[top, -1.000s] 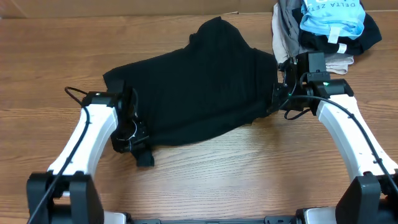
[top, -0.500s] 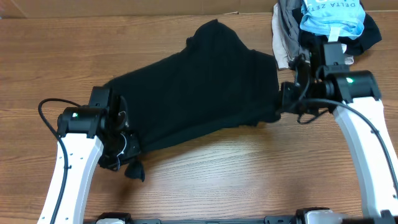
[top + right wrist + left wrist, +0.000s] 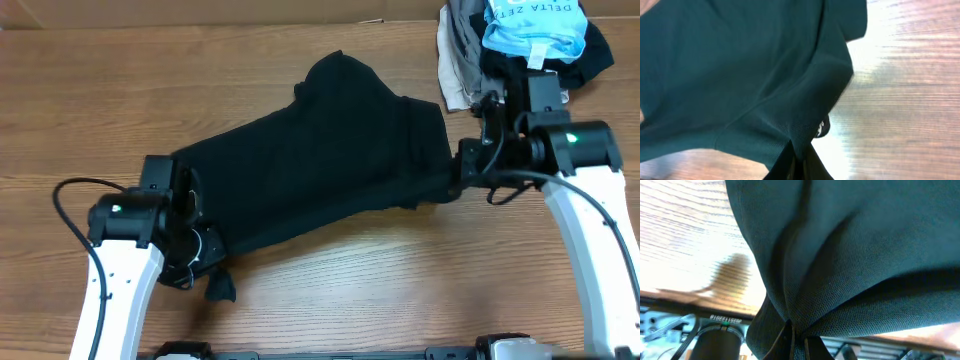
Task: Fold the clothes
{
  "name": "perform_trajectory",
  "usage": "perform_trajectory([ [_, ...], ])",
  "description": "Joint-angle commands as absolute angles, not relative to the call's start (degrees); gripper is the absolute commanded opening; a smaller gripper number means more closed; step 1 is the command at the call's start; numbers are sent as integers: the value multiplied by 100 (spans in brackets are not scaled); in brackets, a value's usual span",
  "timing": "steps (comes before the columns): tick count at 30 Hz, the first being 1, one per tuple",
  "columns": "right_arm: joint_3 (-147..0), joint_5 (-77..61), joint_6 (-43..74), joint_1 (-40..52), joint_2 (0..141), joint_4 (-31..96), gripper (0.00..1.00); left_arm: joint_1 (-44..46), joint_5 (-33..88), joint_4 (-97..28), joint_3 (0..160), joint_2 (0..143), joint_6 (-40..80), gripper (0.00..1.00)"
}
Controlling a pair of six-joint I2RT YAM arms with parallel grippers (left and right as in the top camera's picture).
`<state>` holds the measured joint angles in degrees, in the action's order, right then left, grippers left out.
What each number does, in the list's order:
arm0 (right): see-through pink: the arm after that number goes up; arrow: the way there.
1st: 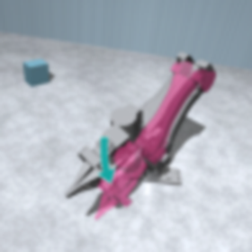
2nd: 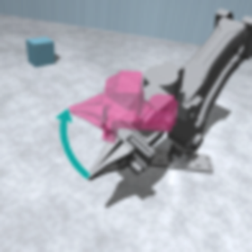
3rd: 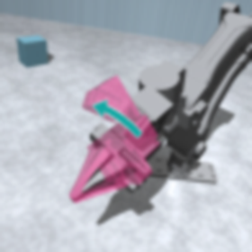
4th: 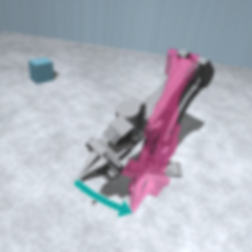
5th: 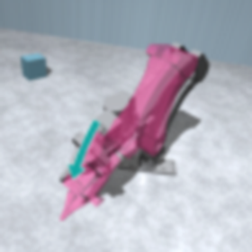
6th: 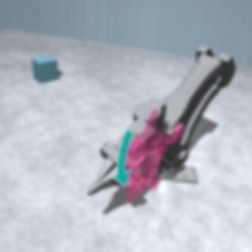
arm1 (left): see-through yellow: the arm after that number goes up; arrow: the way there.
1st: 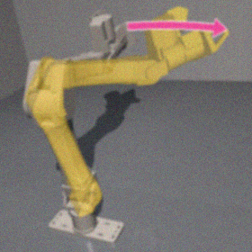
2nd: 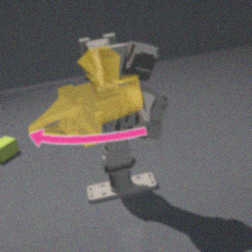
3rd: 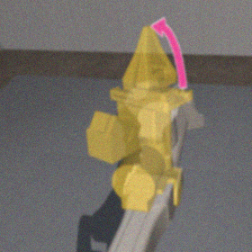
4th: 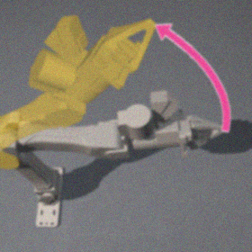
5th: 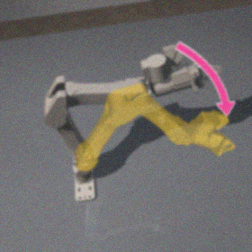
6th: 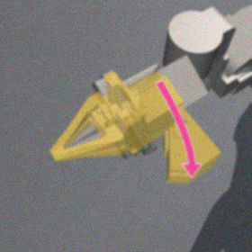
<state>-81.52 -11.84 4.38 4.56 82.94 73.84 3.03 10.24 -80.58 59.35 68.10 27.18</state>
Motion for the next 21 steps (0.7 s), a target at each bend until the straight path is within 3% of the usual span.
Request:
perform_trajectory([
  [1, -8125, -1223, 163, 480, 8833, 7170, 4, 344, 904, -7780, 5371, 6781, 3085, 4],
  [11, -8128, -1680, -49, 482, 10060, 5817, 4, 340, 228, -6228, 4530, 6785, 4082, 4],
  [21, -8128, -1678, -178, 556, 10407, 4866, 4, 340, 104, -5293, 4298, 7067, 4095, 4],
])
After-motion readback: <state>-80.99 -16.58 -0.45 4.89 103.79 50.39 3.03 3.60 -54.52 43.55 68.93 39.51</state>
